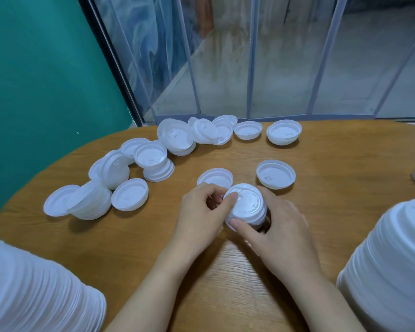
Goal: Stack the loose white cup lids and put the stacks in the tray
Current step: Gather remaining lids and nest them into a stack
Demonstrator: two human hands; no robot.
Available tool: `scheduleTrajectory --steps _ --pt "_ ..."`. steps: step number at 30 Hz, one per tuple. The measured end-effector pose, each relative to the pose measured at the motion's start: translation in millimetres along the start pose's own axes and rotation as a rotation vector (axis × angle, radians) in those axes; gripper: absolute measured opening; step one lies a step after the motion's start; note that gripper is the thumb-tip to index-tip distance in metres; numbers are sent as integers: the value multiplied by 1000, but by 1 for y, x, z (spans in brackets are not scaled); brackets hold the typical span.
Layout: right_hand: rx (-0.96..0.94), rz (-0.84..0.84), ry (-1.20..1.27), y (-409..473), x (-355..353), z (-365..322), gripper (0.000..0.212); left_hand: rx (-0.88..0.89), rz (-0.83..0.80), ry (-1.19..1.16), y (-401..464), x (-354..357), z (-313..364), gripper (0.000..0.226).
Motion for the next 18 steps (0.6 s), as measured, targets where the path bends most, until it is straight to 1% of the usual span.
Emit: scheduleTrajectory --steps 3,6,7,9,11,15,18 --pt "18 -13 -21 2 3 1 60 -10 -36 70 3 0 7 15" --pt "32 -25 -27 3 3 0 57 -27 -140 149 12 -4 11 12" --pt "36 -23 -27 3 3 0 58 -10 -175 197 18 -6 15 13" --pt "43 -21 -30 2 1 -2 60 76 -246 279 34 -2 31 18" --pt "47 -25 -41 0 -1 -3 60 169 -360 286 52 13 53 17" --pt "62 -60 -58 -5 2 -3 66 229 -669 355 81 65 74 15" --pt "59 -45 -77 -6 4 -3 67 242 -776 431 96 91 74 19"
Point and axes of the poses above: each hand's wrist, its own y-axis towards the middle knuckle, its own x-axis out of the palm, z = x × y, the point moved 6 cm from there along y, towards the middle knuckle, and after that the axes turned 8 degrees about x, right-handed, at the moved point
